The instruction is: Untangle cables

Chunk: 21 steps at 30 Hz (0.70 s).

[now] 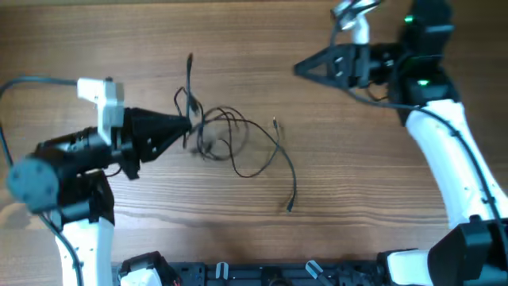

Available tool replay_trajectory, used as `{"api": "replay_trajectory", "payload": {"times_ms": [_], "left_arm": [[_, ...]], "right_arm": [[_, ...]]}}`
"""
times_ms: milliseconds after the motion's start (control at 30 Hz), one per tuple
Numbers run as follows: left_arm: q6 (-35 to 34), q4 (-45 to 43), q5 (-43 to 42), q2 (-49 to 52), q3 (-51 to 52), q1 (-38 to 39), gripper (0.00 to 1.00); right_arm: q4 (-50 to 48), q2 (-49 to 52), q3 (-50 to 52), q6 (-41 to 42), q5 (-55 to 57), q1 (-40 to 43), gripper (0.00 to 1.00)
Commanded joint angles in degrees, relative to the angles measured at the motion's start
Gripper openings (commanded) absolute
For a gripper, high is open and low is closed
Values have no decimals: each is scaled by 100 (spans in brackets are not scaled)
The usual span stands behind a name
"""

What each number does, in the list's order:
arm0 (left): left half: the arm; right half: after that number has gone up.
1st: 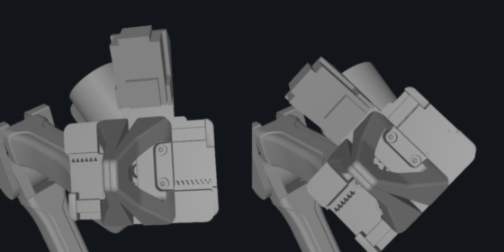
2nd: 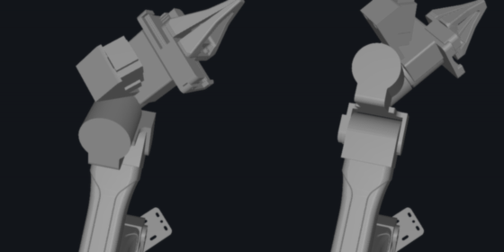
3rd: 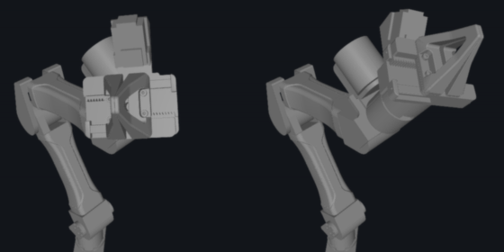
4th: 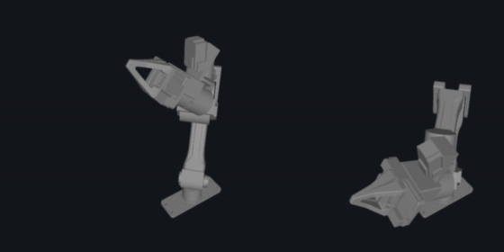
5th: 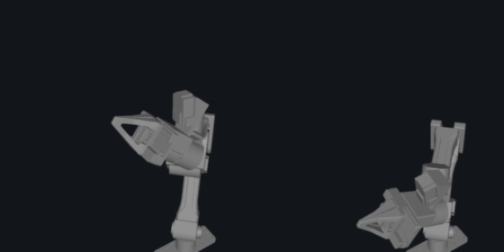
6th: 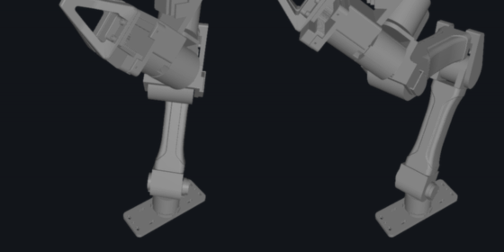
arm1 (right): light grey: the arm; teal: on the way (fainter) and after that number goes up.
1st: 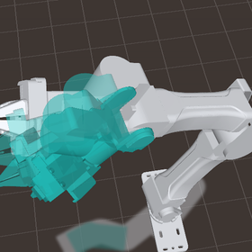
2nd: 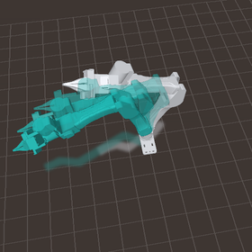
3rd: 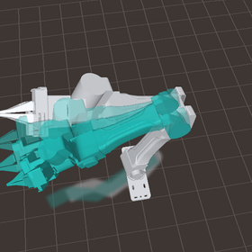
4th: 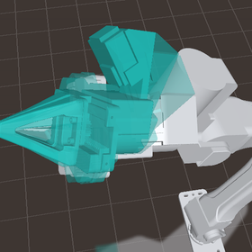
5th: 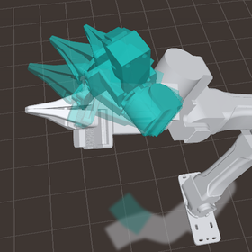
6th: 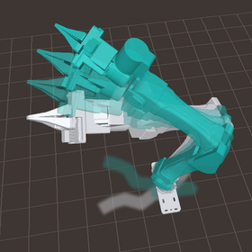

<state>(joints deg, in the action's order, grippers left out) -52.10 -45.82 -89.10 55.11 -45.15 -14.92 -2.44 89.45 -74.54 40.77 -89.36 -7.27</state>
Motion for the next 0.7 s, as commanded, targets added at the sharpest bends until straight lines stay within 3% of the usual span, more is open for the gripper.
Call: {"api": "replay_trajectory", "payload": {"times_ms": [0,100,167,267,433,667], "left_arm": [[-1331,-393,-66,-197,-15,35,4],[-1523,-396,-66,-264,-15,35,5],[-1589,-398,-44,-284,-15,35,6],[-1591,-396,162,-284,-15,35,8],[-1596,-393,431,-284,-15,35,8],[-1681,-396,474,-284,-15,35,8]], "right_arm": [[275,7,-70,-1349,-280,-824,67],[1029,118,-70,-2131,223,-1154,73],[2459,251,-70,-2905,1482,-1276,79],[3860,466,-70,-3200,3744,-1502,80],[4524,774,-70,-3442,5495,-1991,88],[4559,1346,-70,-3416,6179,-2208,86]]}}
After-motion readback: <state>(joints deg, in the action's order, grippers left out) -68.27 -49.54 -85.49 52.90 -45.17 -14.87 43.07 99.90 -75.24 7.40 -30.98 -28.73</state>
